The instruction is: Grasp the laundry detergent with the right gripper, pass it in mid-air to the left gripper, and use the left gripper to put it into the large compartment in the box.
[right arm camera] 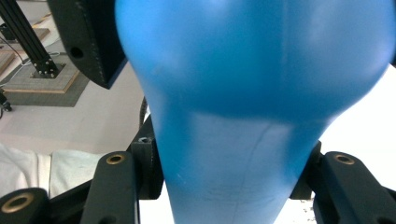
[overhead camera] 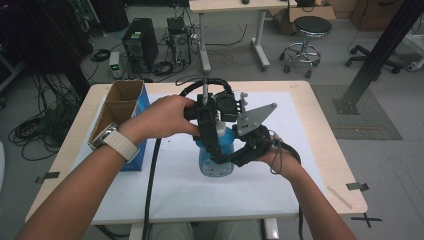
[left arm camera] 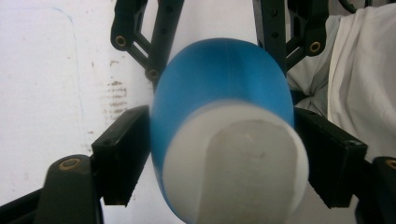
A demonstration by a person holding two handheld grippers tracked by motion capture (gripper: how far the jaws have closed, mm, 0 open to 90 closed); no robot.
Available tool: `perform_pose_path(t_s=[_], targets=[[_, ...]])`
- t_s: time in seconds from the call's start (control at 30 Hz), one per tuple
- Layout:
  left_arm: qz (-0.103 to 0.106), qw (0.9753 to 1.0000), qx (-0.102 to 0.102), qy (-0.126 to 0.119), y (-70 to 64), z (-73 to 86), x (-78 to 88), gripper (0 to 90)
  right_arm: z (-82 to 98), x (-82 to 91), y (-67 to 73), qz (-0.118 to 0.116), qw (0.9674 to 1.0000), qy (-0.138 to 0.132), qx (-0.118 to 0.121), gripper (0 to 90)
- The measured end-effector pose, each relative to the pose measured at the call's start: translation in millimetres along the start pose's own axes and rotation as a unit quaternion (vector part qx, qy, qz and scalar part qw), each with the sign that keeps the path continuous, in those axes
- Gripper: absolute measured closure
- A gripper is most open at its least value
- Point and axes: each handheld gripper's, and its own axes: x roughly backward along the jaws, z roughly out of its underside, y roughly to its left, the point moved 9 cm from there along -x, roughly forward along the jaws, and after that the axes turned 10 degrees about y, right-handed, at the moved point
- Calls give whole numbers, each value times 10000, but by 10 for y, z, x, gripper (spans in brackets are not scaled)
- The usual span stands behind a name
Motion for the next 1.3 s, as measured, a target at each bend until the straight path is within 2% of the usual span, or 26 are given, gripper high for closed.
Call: perform_pose_path(t_s=[0.7, 0.83, 1.07, 1.3], targets=[[42, 10000, -33, 22, -6, 12, -23, 347, -10, -11, 4, -10, 10000, -12, 17, 450], [75, 10000, -9, -34, -3, 9, -20, 372, -11, -8, 8, -8, 10000, -18, 28, 450], [85, 9999, -73, -57, -10, 10, -28, 376, -3, -13, 22, -25, 10000, 10, 31, 451], [1, 9999, -96, -85, -27, 15, -28, 381, -12, -15, 27, -18, 10000, 5, 75, 452]])
